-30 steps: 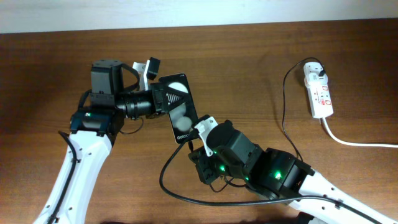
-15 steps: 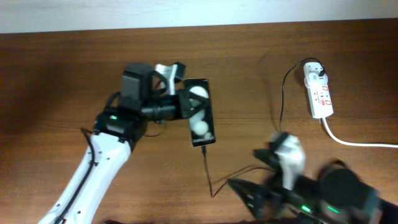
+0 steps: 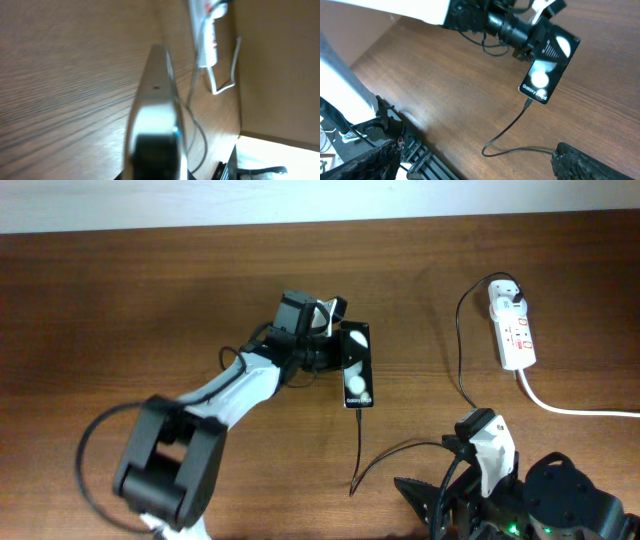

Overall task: Plug charger to phone and switch on socket
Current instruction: 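Lower the charging phone onto the table with the left gripper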

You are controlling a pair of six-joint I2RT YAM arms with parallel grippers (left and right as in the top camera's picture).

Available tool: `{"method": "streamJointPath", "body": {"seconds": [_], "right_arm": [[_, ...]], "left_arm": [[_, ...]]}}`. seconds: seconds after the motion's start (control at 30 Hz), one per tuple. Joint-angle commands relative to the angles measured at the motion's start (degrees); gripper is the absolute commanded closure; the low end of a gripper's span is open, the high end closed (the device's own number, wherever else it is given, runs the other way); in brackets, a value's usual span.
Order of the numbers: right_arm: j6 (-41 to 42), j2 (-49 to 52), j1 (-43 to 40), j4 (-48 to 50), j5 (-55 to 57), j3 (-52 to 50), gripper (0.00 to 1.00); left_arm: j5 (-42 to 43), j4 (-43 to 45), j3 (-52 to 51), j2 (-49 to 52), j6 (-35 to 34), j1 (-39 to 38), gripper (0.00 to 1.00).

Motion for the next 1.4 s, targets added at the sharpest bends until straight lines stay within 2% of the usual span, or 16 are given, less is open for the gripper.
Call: {"method": "streamJointPath", "body": {"seconds": [0.0, 0.13, 0.3, 0.4, 0.5, 0.57, 0.63, 0.67, 0.77, 0.83, 0.9, 1.17, 1.37], "right_arm": [[-0.42, 0.15, -0.15, 0.15, 0.68, -0.04, 0.01], [-0.42, 0.15, -0.15, 0.15, 0.68, -0.04, 0.01], [-0.42, 0.15, -0.15, 0.15, 0.68, -0.04, 0.01], [-0.42, 0.15, -0.15, 0.15, 0.68, -0.04, 0.01], [-0.42, 0.15, -0.15, 0.15, 0.68, -0.04, 0.01], [-0.42, 0.15, -0.15, 0.15, 0.68, -0.04, 0.01], [-0.42, 0.15, -0.15, 0.15, 0.68, -0.04, 0.01], [-0.42, 0.15, -0.15, 0.15, 0.68, -0.04, 0.01], [-0.42, 0.15, -0.15, 0.15, 0.68, -0.04, 0.01], [-0.42, 0.15, -0.15, 0.15, 0.68, -0.04, 0.01], [-0.42, 0.15, -0.15, 0.15, 0.68, -0.04, 0.01], [-0.42, 0.15, -0.15, 0.15, 0.68, -0.04, 0.01], [-0.42, 0.15, -0.15, 0.15, 0.68, -0.04, 0.01]], "left_arm": [[3.04, 0.5, 1.79, 4.92, -0.09, 3.26, 0.94], [1.01, -1.36, 1.77, 9.09, -0.02, 4.17, 0.9], [-7.52, -8.33, 1.64, 9.55, -0.02, 4.17, 0.89], [-12.74, -12.17, 1.62, 9.55, -0.02, 3.76, 0.83], [-12.68, -12.61, 1.62, 9.55, 0.13, 3.65, 0.79], [-12.68, -12.85, 1.62, 9.55, 0.13, 3.65, 0.67], [-12.7, -13.29, 1.62, 9.55, 0.13, 3.65, 0.45], [-12.72, -13.49, 1.62, 9.55, 0.13, 3.65, 0.27], [-12.72, -14.49, 1.62, 9.55, 0.61, 3.65, 0.01], [-13.22, -16.22, 1.62, 9.55, 5.33, 3.63, 0.01], [-17.27, -18.25, 1.6, 9.55, 5.35, 3.3, 0.01], [-22.64, -21.14, 1.53, 9.55, 5.35, 3.26, 0.01], [-22.77, -21.44, 1.51, 9.55, 5.35, 3.26, 0.01]]}}
